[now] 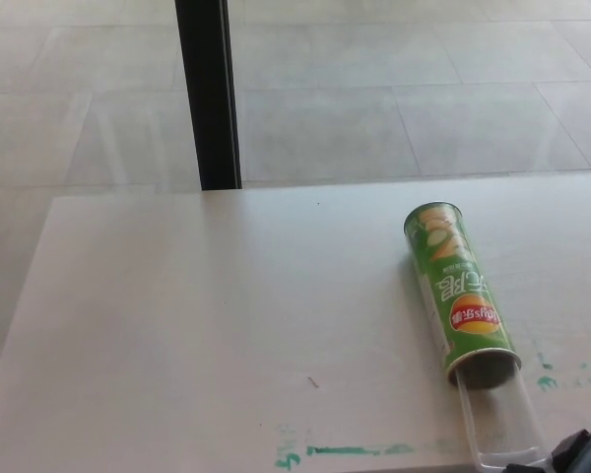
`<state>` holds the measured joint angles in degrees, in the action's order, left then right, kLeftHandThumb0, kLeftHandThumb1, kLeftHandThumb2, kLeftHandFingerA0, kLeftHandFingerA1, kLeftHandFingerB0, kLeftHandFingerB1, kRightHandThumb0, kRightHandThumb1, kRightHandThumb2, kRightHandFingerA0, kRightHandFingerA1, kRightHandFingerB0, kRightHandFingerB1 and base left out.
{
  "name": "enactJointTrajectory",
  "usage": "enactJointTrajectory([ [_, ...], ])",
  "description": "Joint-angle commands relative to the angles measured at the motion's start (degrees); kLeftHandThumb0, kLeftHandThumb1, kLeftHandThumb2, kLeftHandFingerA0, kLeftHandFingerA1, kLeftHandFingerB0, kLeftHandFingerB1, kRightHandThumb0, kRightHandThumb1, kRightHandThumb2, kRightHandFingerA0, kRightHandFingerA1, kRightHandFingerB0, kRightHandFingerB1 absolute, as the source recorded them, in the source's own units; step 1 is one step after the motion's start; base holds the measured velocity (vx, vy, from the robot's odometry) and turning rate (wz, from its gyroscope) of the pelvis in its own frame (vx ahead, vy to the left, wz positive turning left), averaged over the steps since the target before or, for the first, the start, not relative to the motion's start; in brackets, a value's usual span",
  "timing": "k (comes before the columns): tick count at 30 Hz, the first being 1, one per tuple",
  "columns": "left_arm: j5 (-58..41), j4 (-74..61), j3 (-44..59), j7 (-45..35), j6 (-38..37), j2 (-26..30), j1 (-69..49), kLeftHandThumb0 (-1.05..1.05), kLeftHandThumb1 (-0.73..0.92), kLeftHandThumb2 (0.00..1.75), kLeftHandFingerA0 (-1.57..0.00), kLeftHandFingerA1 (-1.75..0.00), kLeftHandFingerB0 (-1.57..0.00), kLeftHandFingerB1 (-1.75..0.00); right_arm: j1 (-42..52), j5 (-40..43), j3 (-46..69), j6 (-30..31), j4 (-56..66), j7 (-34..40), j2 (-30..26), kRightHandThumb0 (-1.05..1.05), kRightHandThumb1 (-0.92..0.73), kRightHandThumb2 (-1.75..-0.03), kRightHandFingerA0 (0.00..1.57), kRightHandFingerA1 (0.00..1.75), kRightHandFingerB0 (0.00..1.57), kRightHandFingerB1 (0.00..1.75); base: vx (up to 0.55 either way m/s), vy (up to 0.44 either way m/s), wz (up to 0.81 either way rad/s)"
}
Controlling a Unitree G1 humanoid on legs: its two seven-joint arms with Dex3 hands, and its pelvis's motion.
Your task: Use the right hand as a fist to push the chips tray inside its container kept in the middle of the desk
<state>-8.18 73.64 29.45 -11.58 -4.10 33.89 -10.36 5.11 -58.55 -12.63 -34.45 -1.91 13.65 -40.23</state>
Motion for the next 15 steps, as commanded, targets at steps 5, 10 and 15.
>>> enactJointTrajectory([
  [5,-0.9,0.54,-0.02,1.22,-0.19,0.22,0.07,-1.05,0.88,0.98,-0.65,-1.41,-0.38,-1.16,-3.55,0.66,-0.21,3.6,-1.27,-2.89,-0.97,-0.76,-0.92,-0.77,0.89,1.65,0.51,0.53,0.0,0.0,0.0],
  [10,-1.03,0.21,0.0,0.8,-0.54,0.23,-0.25,-1.05,0.88,1.0,-0.65,-1.4,-0.4,-1.16,-4.9,-0.25,-0.18,4.49,-2.22,-2.46,-2.16,-0.74,-0.92,-0.76,0.89,1.65,0.54,0.52,0.0,0.0,0.0],
  [15,-1.66,-0.01,0.46,0.01,-0.97,0.08,-0.42,-0.89,0.64,1.45,-0.84,-1.28,0.0,-0.77,-5.86,0.15,-0.05,6.18,-2.64,-3.65,-2.23,-0.71,-0.87,-0.71,0.86,1.65,0.53,0.49,0.0,0.0,0.0],
])
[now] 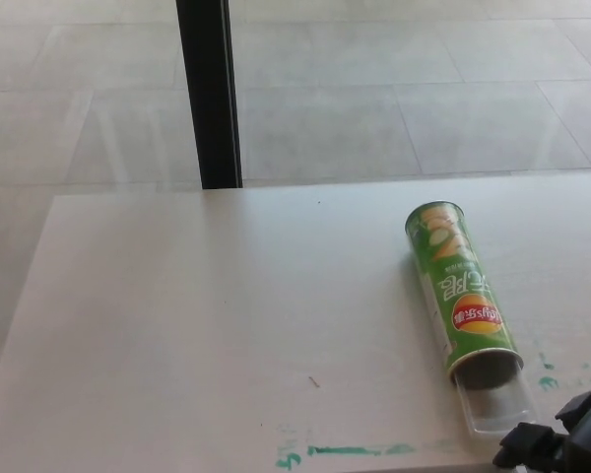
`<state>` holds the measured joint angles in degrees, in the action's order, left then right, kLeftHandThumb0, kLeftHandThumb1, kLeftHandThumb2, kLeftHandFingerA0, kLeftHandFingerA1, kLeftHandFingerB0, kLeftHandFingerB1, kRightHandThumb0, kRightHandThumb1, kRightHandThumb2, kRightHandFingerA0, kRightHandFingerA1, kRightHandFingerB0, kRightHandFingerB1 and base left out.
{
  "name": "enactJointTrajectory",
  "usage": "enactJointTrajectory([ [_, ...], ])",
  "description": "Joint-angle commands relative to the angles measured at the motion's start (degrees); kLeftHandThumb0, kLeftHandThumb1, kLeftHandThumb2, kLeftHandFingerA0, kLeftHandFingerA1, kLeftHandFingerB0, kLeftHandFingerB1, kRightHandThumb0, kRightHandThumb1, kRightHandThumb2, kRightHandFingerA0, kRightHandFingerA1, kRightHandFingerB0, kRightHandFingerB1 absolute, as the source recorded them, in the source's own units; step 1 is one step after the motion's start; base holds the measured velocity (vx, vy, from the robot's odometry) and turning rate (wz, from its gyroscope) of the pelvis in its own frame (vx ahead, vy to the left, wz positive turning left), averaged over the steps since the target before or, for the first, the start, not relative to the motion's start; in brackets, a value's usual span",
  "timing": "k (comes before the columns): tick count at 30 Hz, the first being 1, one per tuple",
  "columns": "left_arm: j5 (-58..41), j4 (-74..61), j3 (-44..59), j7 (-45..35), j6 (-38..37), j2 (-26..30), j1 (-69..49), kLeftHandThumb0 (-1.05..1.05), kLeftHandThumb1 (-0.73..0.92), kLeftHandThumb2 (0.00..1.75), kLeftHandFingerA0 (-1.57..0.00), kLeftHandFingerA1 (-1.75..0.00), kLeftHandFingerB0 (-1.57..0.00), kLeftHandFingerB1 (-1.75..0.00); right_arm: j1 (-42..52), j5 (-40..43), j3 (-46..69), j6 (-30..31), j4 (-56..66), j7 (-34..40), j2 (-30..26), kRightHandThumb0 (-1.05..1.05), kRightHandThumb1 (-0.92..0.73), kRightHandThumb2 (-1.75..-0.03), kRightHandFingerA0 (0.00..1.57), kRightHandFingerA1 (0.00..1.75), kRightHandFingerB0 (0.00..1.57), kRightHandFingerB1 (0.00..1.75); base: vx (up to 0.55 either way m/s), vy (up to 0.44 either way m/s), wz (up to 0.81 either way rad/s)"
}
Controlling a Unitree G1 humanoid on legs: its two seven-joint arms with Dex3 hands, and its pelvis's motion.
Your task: Use the right hand as a fist to push the chips tray inside its container kept in the middle of the desk
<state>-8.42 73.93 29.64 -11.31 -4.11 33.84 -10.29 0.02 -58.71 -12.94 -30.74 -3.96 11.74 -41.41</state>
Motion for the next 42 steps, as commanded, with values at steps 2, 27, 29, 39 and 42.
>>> enactJointTrajectory([
  [2,-1.5,0.07,0.4,0.02,0.05,0.25,0.04,-0.84,0.65,1.44,-0.89,-1.28,0.0,-0.74,-1.91,1.11,-0.1,1.99,-1.94,-1.02,-0.39,-0.69,-0.89,-0.66,0.89,1.58,0.55,0.48,0.0,0.0,0.0],
  [27,-1.87,-0.54,-0.98,-0.02,-0.43,0.39,-0.77,-0.8,0.63,1.41,-0.8,-1.21,0.0,-0.73,-7.74,-1.85,-3.43,11.89,-4.95,-1.17,5.07,-0.71,-0.9,-0.74,0.91,1.63,0.4,0.49,0.0,0.0,0.0],
  [29,-2.39,-0.64,-0.76,-0.38,-0.48,0.29,-0.74,-0.83,0.65,1.43,-0.99,-1.32,0.0,-0.74,-8.41,-1.41,-3.36,13.24,-5.1,-3.29,4.88,-0.7,-0.89,-0.73,0.9,1.59,0.38,0.49,0.0,0.0,0.0],
  [39,-1.82,-1.24,-1.69,0.15,-1.08,0.42,-1.39,-0.89,0.68,1.47,-0.94,-1.31,-0.01,-0.76,-9.67,0.05,-2.55,16.1,-5.75,-5.34,4.64,-0.71,-0.88,-0.72,0.87,1.58,0.36,0.47,0.0,0.0,0.0],
  [42,-1.92,-1.47,-1.98,-0.4,-1.16,0.54,-1.63,-1.05,0.85,1.03,-0.63,-1.37,-0.37,-1.09,-9.97,-1.11,-2.75,16.97,-6.01,-3.53,4.92,-0.68,-0.85,-0.71,0.88,1.59,0.37,0.47,0.0,0.0,0.0],
])
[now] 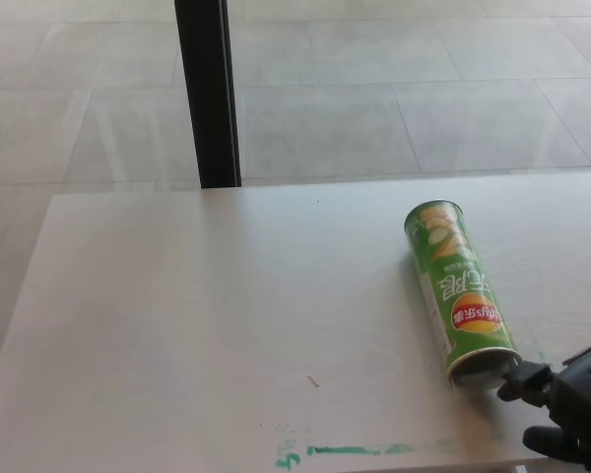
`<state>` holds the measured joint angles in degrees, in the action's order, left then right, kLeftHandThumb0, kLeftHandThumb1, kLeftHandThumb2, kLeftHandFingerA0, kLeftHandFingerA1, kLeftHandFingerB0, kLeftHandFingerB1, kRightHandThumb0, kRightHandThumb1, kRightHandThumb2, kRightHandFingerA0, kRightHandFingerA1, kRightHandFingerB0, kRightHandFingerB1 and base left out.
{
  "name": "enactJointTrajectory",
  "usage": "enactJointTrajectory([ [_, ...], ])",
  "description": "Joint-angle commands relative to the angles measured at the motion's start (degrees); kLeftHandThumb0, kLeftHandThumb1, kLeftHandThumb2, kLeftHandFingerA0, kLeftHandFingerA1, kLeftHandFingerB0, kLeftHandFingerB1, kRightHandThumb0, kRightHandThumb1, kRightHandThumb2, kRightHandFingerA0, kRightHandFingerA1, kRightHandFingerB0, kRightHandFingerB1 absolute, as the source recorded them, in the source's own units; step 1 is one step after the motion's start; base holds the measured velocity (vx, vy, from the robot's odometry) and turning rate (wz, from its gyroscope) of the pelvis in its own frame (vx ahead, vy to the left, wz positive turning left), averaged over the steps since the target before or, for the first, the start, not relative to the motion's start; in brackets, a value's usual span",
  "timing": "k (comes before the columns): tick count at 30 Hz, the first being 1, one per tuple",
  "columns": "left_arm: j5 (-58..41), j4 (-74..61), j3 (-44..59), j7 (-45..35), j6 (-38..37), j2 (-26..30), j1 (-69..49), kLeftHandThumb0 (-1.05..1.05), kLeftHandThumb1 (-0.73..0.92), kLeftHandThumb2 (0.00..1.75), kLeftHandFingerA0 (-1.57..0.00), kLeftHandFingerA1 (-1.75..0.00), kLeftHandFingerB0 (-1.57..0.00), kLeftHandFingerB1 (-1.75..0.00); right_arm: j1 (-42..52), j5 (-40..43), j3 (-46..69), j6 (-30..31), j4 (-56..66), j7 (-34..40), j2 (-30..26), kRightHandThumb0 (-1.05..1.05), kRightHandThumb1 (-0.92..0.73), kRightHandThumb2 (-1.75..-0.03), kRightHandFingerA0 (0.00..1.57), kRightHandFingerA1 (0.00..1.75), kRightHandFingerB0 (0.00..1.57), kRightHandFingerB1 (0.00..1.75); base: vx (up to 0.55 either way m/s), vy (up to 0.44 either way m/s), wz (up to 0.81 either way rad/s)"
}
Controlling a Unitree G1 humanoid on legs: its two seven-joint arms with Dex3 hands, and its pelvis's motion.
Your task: Use the right hand as a fist to push the chips tray inside its container kept in the middle of the desk
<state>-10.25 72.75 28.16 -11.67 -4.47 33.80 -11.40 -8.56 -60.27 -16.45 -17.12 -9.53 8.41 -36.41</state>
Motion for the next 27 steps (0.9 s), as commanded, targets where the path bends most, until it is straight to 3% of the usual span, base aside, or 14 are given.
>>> enactJointTrajectory([
  [1,-0.41,-0.03,-0.24,0.09,-0.62,0.51,-0.3,-0.91,0.68,1.47,-0.83,-1.27,-0.01,-0.76,-1.54,-0.1,0.49,3.82,-0.58,0.3,0.06,-0.69,-0.86,-0.72,0.87,1.61,0.38,0.47,0.0,0.0,0.0],
  [2,-0.4,0.02,-0.31,0.24,-0.49,0.52,-0.21,-1.05,0.85,1.03,-0.64,-1.36,-0.38,-1.1,-1.55,-0.18,0.38,4.33,-0.41,0.06,0.27,-0.69,-0.86,-0.72,0.85,1.63,0.37,0.47,0.0,0.0,0.0],
  [3,-0.11,0.06,-0.59,0.37,-0.29,0.69,-0.21,-1.05,0.86,1.04,-0.58,-1.34,-0.37,-1.09,-1.63,-0.27,0.17,5.18,-0.22,-0.62,0.73,-0.71,-0.87,-0.74,0.85,1.62,0.35,0.44,0.0,0.0,0.0],
  [4,-0.42,0.25,-0.34,0.16,-0.22,0.74,-0.22,-0.84,0.68,1.46,-0.74,-1.19,0.0,-0.74,-1.86,-0.42,-0.16,5.83,-0.35,-0.95,1.22,-0.71,-0.86,-0.73,0.85,1.6,0.37,0.44,0.0,0.0,0.0],
  [5,-0.76,0.24,-0.05,0.02,-0.35,0.67,-0.27,-0.89,0.62,1.43,-0.97,-1.34,0.0,-0.77,-1.93,-0.06,-0.29,6.19,-0.27,-1.25,1.75,-0.7,-0.89,-0.73,0.83,1.61,0.37,0.45,0.0,0.0,0.0],
  [8,-0.69,0.05,-0.11,-0.09,-0.69,0.57,-0.44,-0.88,0.67,1.46,-0.92,-1.31,0.0,-0.76,-1.83,0.2,-0.76,7.46,0.38,-1.6,3.49,-0.7,-0.87,-0.73,0.83,1.64,0.36,0.44,0.0,0.0,0.0],
  [9,-0.67,0.3,-0.07,0.02,-0.81,0.56,-0.35,-1.05,0.85,1.02,-0.64,-1.38,-0.36,-1.11,-1.97,0.02,-1.03,7.64,0.38,-1.82,3.72,-0.72,-0.88,-0.74,0.83,1.63,0.35,0.44,0.0,0.0,0.0],
  [10,-0.67,0.32,-0.07,0.03,-0.83,0.56,-0.34,-1.05,0.85,1.02,-0.64,-1.38,-0.36,-1.11,-1.98,0.0,-1.11,7.78,0.42,-1.86,3.75,-0.72,-0.88,-0.74,0.83,1.63,0.35,0.44,0.0,0.0,0.0],
  [11,-0.9,0.73,0.14,0.06,0.13,0.64,0.12,-0.81,0.64,1.42,-0.84,-1.23,0.0,-0.73,-2.36,-0.03,-1.69,7.96,-0.02,-1.87,4.48,-0.7,-0.88,-0.73,0.84,1.63,0.35,0.46,0.0,0.0,0.0],
  [15,-1.5,0.84,0.86,-0.27,-0.2,0.43,0.09,-0.82,0.58,1.39,-1.05,-1.34,0.0,-0.74,-3.06,-0.36,-2.54,8.57,-1.03,-0.81,5.46,-0.72,-0.88,-0.75,0.85,1.63,0.33,0.46,0.0,0.0,0.0],
  [19,-0.97,0.49,0.36,-0.07,-0.21,0.5,-0.06,-0.84,0.61,1.41,-0.82,-1.23,0.0,-0.74,-2.59,0.55,-2.54,8.82,-0.51,-1.86,5.28,-0.73,-0.91,-0.75,0.82,1.64,0.34,0.46,0.0,0.0,0.0],
  [20,-0.47,0.45,-0.07,0.16,-0.8,0.45,-0.25,-1.05,0.87,0.98,-0.62,-1.32,-0.32,-1.05,-2.34,0.5,-2.61,9.42,0.02,-3.02,5.2,-0.7,-0.91,-0.74,0.81,1.64,0.34,0.46,0.0,0.0,0.0],
  [21,-0.47,0.54,-0.1,0.12,-0.9,0.35,-0.55,-0.86,0.64,1.44,-0.84,-1.24,0.0,-0.74,-2.09,0.43,-2.81,8.72,-0.17,-2.43,4.69,-0.72,-0.91,-0.75,0.82,1.61,0.35,0.47,0.0,0.0,0.0],
  [27,-1.2,0.88,0.51,0.38,0.04,0.39,-0.2,-0.87,0.68,1.46,-0.96,-1.31,-0.01,-0.75,-0.1,1.63,-2.19,8.92,4.03,-6.46,2.48,-0.7,-0.91,-0.74,0.85,1.6,0.4,0.47,0.0,0.0,0.0],
])
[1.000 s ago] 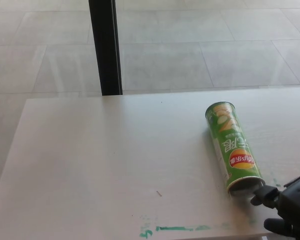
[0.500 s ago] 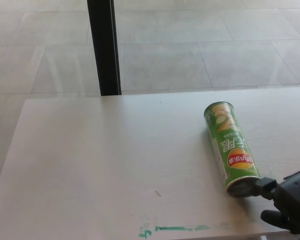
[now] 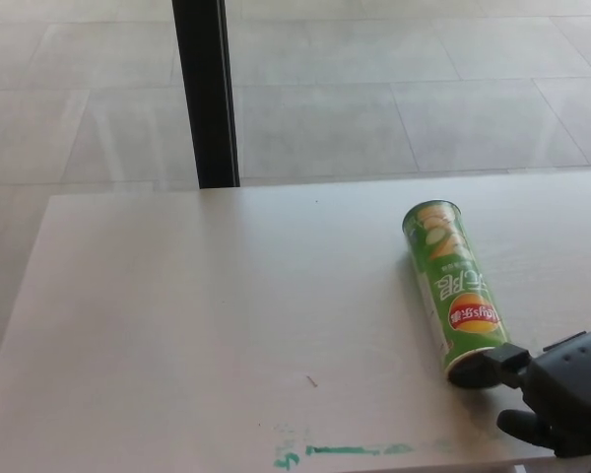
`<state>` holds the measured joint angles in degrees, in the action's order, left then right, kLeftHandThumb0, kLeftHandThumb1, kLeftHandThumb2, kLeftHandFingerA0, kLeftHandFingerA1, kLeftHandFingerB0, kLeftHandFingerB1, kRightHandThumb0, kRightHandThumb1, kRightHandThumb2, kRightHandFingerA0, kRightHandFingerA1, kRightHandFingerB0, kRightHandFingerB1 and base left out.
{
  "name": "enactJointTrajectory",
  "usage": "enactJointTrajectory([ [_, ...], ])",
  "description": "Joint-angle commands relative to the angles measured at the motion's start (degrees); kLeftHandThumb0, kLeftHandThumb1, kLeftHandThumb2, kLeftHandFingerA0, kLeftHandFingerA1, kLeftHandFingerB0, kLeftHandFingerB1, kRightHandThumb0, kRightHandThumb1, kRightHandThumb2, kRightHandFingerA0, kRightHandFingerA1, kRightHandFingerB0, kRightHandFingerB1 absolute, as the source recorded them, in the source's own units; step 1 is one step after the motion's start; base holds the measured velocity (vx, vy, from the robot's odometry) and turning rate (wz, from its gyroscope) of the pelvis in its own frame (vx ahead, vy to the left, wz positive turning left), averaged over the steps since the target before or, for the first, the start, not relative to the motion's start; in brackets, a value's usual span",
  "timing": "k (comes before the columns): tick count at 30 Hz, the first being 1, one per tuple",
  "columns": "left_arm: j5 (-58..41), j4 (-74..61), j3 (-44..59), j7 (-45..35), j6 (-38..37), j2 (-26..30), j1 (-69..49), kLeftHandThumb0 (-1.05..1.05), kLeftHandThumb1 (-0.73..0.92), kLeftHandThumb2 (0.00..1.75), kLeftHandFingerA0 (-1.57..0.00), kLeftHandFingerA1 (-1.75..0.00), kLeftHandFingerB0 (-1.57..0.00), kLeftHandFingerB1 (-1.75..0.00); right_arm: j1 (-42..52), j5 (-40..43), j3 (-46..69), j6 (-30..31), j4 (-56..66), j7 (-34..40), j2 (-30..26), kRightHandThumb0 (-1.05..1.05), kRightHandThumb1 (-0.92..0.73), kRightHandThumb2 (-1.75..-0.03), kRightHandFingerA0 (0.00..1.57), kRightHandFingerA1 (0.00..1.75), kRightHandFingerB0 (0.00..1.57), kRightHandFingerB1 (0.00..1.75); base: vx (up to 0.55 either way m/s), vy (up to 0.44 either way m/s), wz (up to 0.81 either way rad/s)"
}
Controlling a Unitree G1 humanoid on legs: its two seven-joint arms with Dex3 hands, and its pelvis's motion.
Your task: Use the right hand as a fist to push the chips tray inside its container kept in the middle of the desk
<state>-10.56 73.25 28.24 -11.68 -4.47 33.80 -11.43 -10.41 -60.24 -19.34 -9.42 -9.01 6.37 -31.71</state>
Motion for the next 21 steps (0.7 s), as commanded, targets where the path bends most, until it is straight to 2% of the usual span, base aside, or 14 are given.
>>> enactJointTrajectory([
  [1,-1.98,0.51,1.51,-0.35,-0.18,0.26,-0.07,-1.05,0.83,1.01,-0.67,-1.37,-0.35,-1.09,2.15,1.65,0.91,1.68,5.34,-6.5,-2.86,-0.7,-0.9,-0.74,0.85,1.6,0.43,0.47,0.0,0.0,0.0],
  [2,-1.05,0.09,0.64,-0.52,-0.56,0.4,-0.37,-1.05,0.82,1.05,-0.58,-1.42,-0.27,-1.15,2.99,3.07,1.74,1.45,8.75,-10.27,-4.43,-0.69,-0.92,-0.7,0.86,1.54,0.48,0.46,0.0,0.0,0.0],
  [3,-0.78,0.1,0.41,-0.15,-0.25,0.45,-0.29,-0.83,0.61,1.41,-0.92,-1.27,0.0,-0.74,3.4,3.34,2.01,1.52,10.73,-12.42,-5.36,-0.71,-0.91,-0.73,0.88,1.54,0.51,0.49,0.0,0.0,0.0],
  [4,-0.64,0.02,0.24,-0.11,-0.2,0.48,-0.35,-0.84,0.65,1.44,-0.86,-1.24,0.0,-0.73,3.7,3.39,2.16,1.22,12.0,-13.34,-6.15,-0.7,-0.92,-0.73,0.9,1.49,0.55,0.52,0.0,0.0,0.0],
  [6,-0.5,-0.05,0.03,-0.72,-0.8,0.47,-0.57,-0.84,0.66,1.44,-0.93,-1.27,0.0,-0.73,5.07,5.35,3.01,1.84,17.54,-19.83,-8.15,-0.71,-0.92,-0.74,0.85,1.46,0.56,0.53,0.0,0.0,0.0],
  [7,-0.59,0.09,0.11,-0.67,-0.51,0.51,-0.4,-0.82,0.62,1.41,-0.83,-1.21,0.0,-0.72,5.59,8.07,3.46,1.89,20.12,-23.86,-9.25,-0.73,-0.92,-0.74,0.87,1.4,0.56,0.52,0.0,0.0,0.0],
  [8,-0.61,0.1,0.13,-0.65,-0.46,0.59,-0.38,-0.82,0.62,1.41,-0.83,-1.21,0.0,-0.72,5.66,8.37,3.5,1.96,20.42,-24.35,-9.3,-0.73,-0.92,-0.74,0.87,1.4,0.56,0.52,0.0,0.0,0.0],
  [9,-1.0,-0.02,0.5,-0.56,-0.43,0.47,-0.47,-0.82,0.6,1.4,-0.86,-1.24,0.0,-0.73,6.77,13.37,4.22,3.97,24.77,-30.89,-10.3,-0.67,-0.91,-0.69,0.8,1.39,0.55,0.5,0.0,0.0,0.0],
  [10,-1.03,0.06,0.55,-0.44,-0.52,0.42,-0.46,-0.82,0.58,1.39,-0.81,-1.22,0.0,-0.73,7.98,17.13,4.93,5.96,28.82,-35.59,-10.96,-0.66,-0.88,-0.66,0.83,1.34,0.6,0.49,0.0,0.0,0.0],
  [11,-0.74,0.47,0.36,-0.14,-0.37,0.5,-0.2,-0.85,0.62,1.42,-0.92,-1.28,0.0,-0.74,9.15,20.27,5.52,6.97,31.96,-38.27,-11.85,-0.64,-0.86,-0.68,0.83,1.35,0.62,0.51,0.0,0.0,0.0],
  [12,-0.98,0.45,0.6,-0.07,-0.24,0.51,-0.15,-0.9,0.64,1.44,-0.97,-1.34,0.0,-0.76,9.62,21.31,5.74,6.91,33.01,-38.63,-12.13,-0.67,-0.87,-0.68,0.85,1.37,0.62,0.52,0.0,0.0,0.0],
  [18,-1.09,0.64,0.74,-0.25,-0.08,0.68,-0.03,-0.83,0.59,1.39,-0.89,-1.26,0.0,-0.74,13.6,35.66,10.97,8.42,43.03,-42.87,-15.44,-0.66,-0.86,-0.66,0.87,1.35,0.61,0.55,0.0,0.0,0.0],
  [19,-1.28,0.38,0.93,-0.21,-0.55,0.51,-0.4,-0.93,0.58,1.42,-1.11,-1.42,0.0,-0.78,13.65,41.61,18.22,11.11,47.39,-45.17,-17.5,-0.6,-0.71,-1.12,0.86,1.12,0.48,0.62,0.0,0.0,0.0],
  [21,-1.32,0.4,0.98,-0.19,-0.63,0.42,-0.62,-0.93,0.58,1.42,-1.11,-1.42,0.0,-0.78,13.67,42.45,19.05,11.6,48.04,-45.79,-17.75,-0.6,-0.71,-1.12,0.86,1.12,0.48,0.62,0.0,0.0,0.0],
])
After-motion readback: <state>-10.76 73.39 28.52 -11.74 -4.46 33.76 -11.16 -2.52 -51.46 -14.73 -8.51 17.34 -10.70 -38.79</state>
